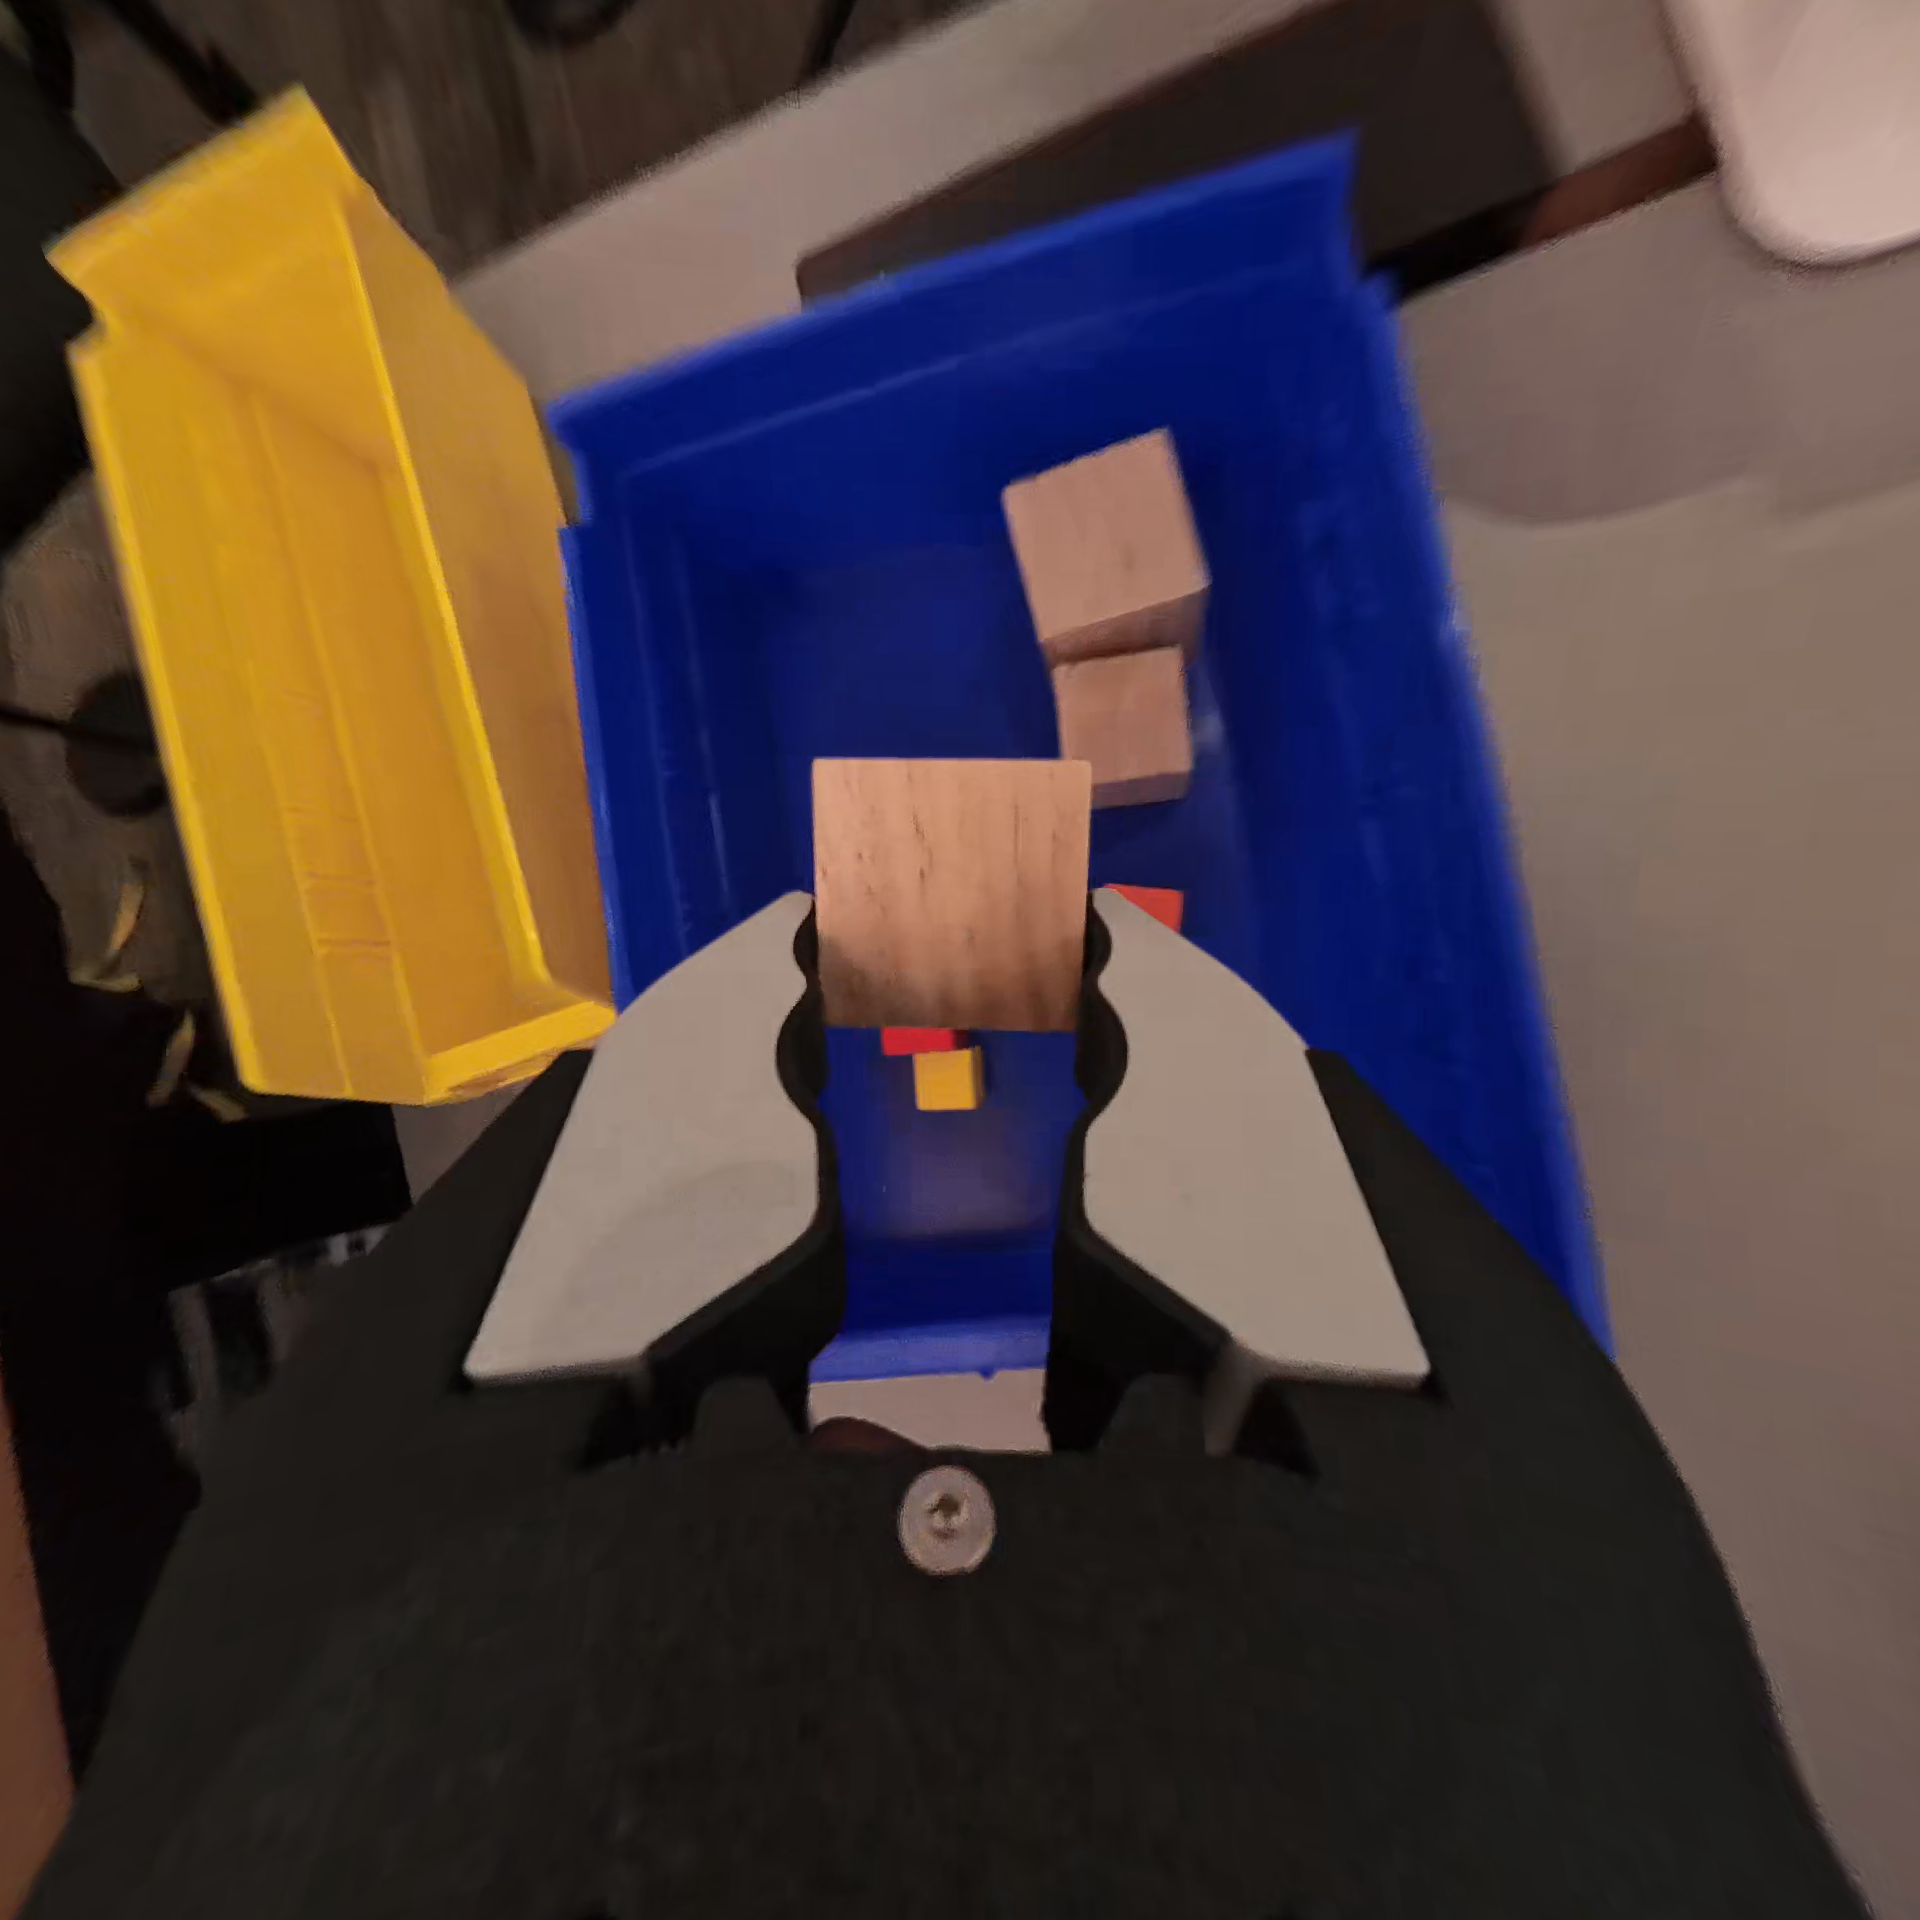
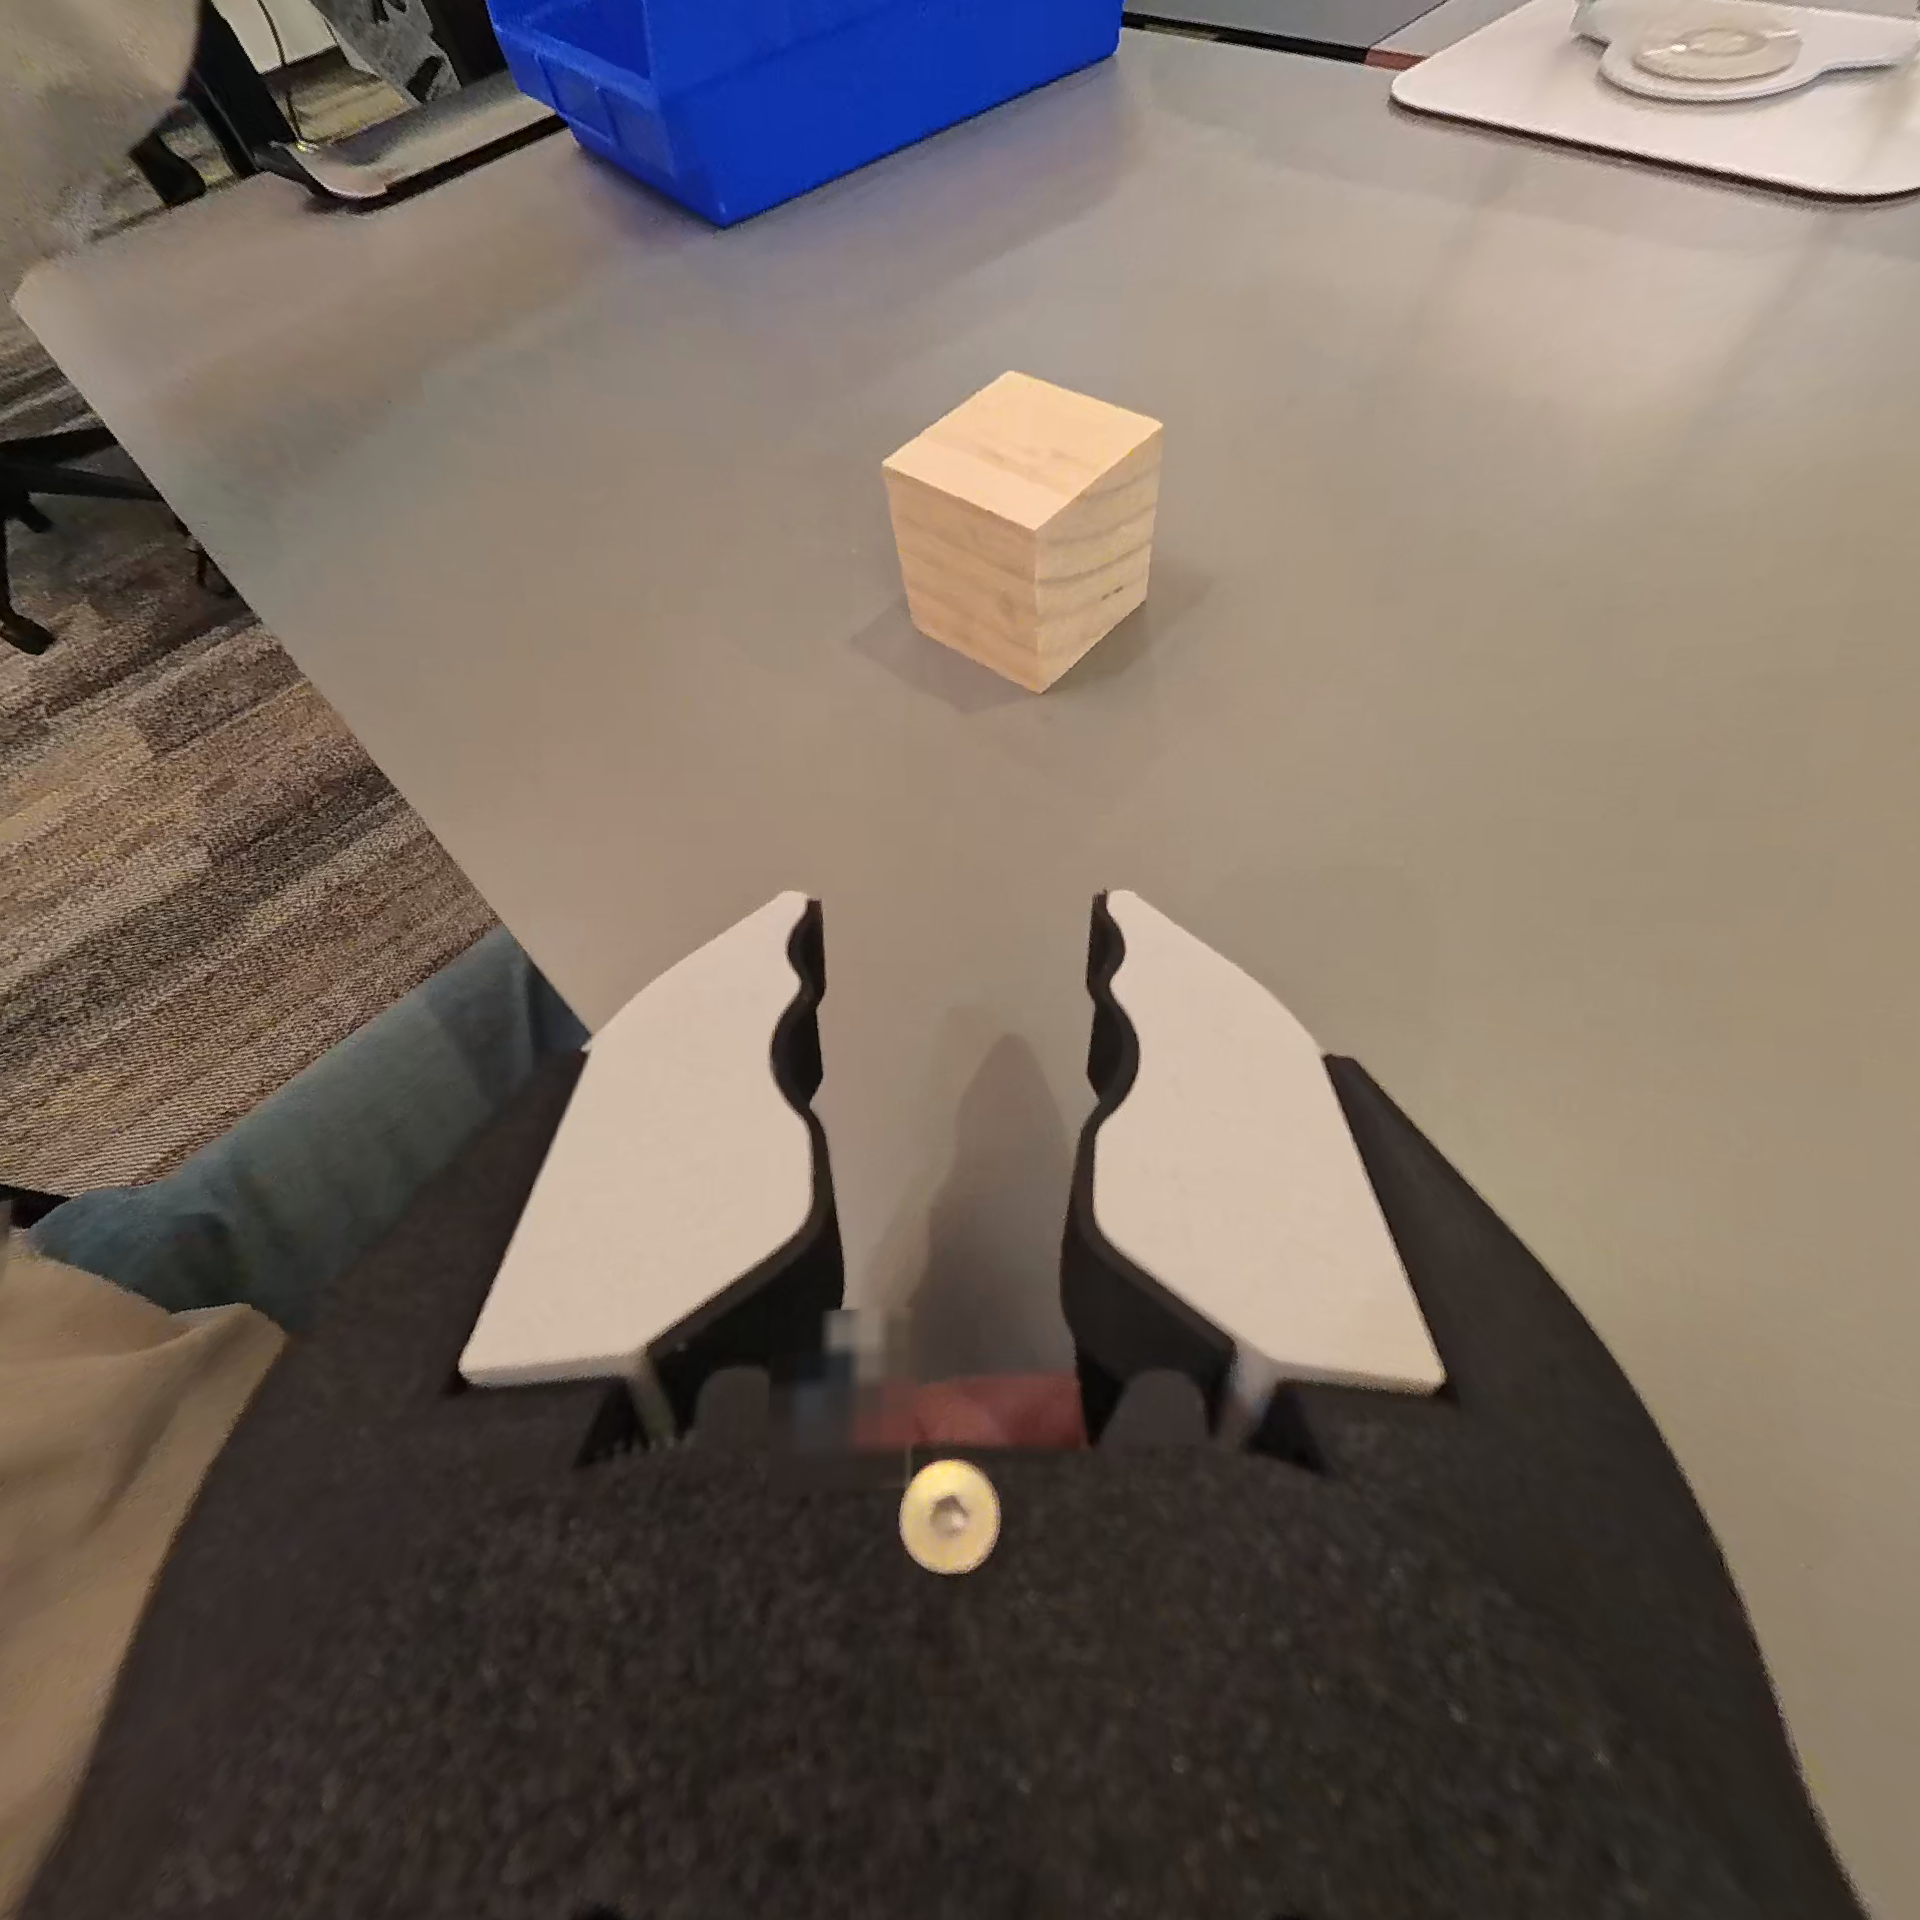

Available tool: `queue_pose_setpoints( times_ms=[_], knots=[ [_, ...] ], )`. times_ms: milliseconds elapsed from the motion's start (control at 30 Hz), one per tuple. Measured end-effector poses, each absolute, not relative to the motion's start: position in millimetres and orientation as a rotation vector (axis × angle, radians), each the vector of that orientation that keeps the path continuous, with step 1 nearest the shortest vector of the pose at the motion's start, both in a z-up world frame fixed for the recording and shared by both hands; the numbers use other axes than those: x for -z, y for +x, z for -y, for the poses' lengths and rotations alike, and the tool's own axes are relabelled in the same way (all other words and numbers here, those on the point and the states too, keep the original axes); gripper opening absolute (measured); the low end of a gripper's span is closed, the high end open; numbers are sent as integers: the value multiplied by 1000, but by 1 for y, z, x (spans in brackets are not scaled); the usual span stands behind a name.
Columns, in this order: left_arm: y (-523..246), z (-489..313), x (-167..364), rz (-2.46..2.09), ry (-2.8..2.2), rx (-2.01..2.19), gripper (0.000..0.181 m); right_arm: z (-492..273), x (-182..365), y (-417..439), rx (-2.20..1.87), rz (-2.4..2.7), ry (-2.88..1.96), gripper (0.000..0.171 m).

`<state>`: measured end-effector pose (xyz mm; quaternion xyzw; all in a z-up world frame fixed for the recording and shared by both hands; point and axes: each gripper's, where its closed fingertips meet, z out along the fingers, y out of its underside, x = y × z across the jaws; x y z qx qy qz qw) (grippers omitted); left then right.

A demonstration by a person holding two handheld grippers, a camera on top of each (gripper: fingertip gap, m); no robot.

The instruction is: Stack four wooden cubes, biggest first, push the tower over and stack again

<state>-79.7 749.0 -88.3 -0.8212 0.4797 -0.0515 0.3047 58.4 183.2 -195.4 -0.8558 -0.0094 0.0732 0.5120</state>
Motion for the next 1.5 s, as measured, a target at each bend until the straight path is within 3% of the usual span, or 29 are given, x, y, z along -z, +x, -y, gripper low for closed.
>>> queue_pose_setpoints(
  times_ms=[167,500,700,767,900,1000,1167,1367,1500],
  knots=[
    [-84,-793,157,-1252,-2380,-4,45,-184,198,58,-174,28,-2066,48],
    [-90,-813,221,-1119,-2537,-41,45,-187,205,55,-211,33,-2079,48],
    [-90,-814,224,-1075,-2509,-20,45,-186,205,56,-211,31,-2081,48],
    [-95,-810,218,-1072,-2502,-18,55,-186,204,56,-214,31,-2079,48],
    [-103,-789,167,-1127,-2361,30,60,-185,201,56,-214,33,-2073,48],
    [-96,-738,109,-1169,-2198,275,66,-184,200,56,-211,32,-2068,48],
    [-49,-561,31,-1428,-1750,648,67,-183,201,60,-199,25,-2067,48],
    [15,-377,89,-2052,-1386,508,67,-179,199,63,-184,20,-2068,48],
    [43,-330,134,-2367,-1205,299,79,-176,195,65,-163,27,-2066,48]
  ],
)
